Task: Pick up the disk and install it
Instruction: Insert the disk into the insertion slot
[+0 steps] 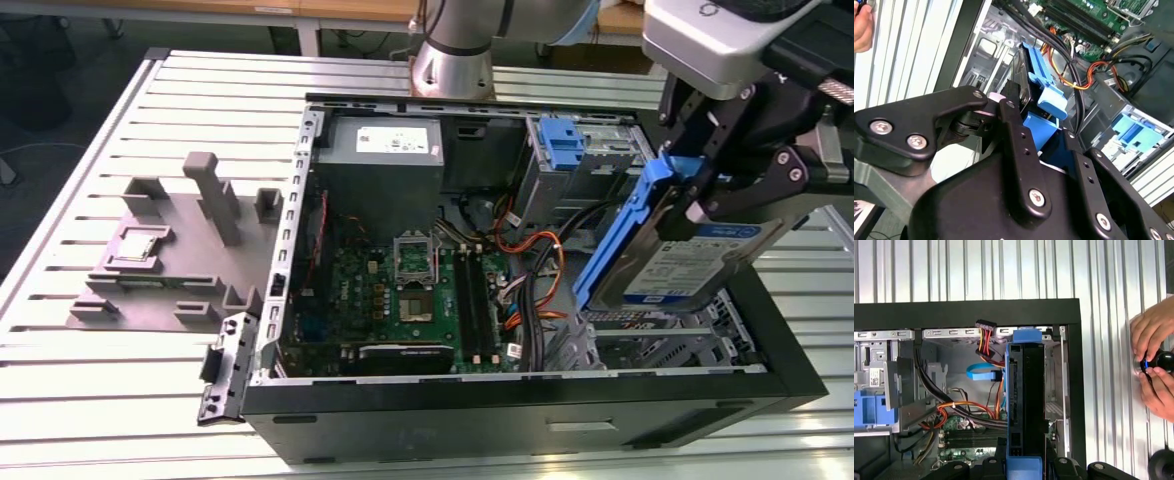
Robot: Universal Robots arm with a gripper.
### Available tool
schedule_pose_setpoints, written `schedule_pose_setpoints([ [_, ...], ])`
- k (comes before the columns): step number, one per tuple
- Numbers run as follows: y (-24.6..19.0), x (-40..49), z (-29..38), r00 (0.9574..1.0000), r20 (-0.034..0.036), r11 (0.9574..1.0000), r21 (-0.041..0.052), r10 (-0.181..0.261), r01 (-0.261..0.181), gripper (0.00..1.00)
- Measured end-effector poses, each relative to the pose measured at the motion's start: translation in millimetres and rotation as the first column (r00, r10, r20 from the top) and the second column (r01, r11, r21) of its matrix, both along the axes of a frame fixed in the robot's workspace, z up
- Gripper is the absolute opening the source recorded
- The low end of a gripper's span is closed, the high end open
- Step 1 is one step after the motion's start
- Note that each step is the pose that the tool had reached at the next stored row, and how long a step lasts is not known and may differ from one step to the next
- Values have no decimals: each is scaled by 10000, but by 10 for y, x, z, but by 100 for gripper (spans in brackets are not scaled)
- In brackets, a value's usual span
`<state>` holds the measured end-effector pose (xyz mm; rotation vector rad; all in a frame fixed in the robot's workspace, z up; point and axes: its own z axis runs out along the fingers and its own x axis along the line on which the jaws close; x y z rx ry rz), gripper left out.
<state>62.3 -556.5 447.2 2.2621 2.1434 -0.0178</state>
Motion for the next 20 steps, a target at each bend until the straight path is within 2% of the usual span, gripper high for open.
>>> schedule_pose_setpoints([
  [7,-17,99,-24,10000,0,10000,-16,1,-1,37],
  [20,-25,123,-117,10000,-1,10000,-23,-1,1,37],
])
